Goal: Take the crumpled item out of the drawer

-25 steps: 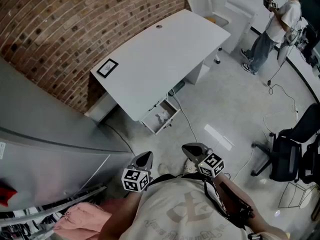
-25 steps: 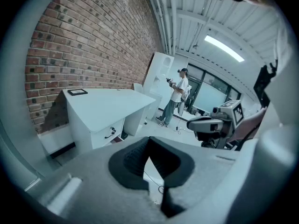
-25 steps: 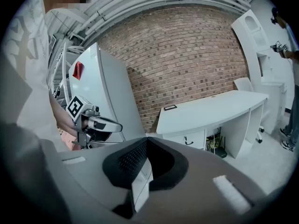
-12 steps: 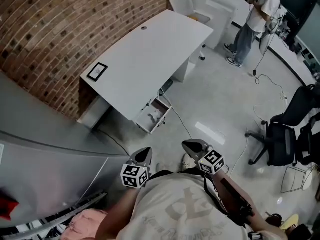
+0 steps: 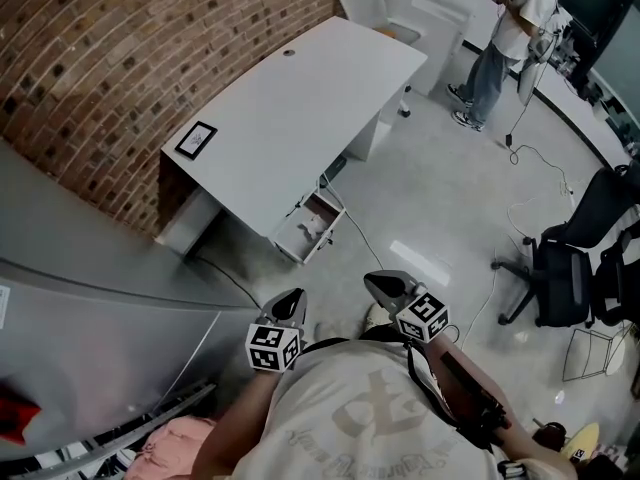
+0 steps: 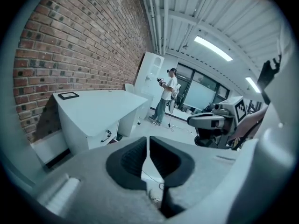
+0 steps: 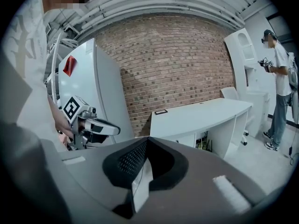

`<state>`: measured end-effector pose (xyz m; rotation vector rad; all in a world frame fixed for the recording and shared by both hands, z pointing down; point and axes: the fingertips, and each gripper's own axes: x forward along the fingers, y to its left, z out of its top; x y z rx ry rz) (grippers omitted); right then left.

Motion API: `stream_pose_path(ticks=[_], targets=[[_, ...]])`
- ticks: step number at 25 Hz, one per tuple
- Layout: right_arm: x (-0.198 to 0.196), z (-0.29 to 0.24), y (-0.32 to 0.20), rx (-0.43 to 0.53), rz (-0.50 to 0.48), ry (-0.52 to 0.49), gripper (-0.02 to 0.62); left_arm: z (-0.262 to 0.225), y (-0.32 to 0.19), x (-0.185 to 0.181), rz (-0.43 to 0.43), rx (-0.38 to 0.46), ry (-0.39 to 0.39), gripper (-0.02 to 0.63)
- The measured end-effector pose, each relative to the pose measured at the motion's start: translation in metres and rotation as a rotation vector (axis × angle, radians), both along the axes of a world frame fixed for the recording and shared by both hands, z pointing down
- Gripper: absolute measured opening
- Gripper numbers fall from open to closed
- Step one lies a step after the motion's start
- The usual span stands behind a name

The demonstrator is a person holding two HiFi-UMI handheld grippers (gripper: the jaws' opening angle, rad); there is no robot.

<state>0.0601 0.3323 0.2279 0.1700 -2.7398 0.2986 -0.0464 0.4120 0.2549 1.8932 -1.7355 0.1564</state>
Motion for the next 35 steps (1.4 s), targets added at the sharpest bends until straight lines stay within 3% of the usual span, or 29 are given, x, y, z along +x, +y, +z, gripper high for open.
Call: stream_pose_path(ticks=[1, 6, 16, 27, 35], targets=[[0.000, -0.001, 0.000, 0.001, 0.002, 0.000, 0.008, 0.001, 0.000, -0.003, -0.007, -0.006, -0.011, -0.006], [0.005, 0.004, -0.007, -0.006, 0.022, 0.006, 0.008, 0.005, -0.005, -0.014, -0.038, -0.010, -0.011, -0.003], [-0.004, 0.013, -0.051, -0.036, 0.034, 0.006, 0.008, 0.009, -0.045, -0.027, 0.013, -0.028, -0.036, -0.003], [-0.015, 0.028, -0.151, -0.072, 0.021, 0.005, 0.008, 0.013, -0.139, -0.024, 0.105, -0.033, -0.040, -0.002], [-0.020, 0.037, -0.231, -0.112, 0.001, -0.014, 0.008, 0.029, -0.211, -0.027, 0.076, -0.098, -0.025, 0.002]])
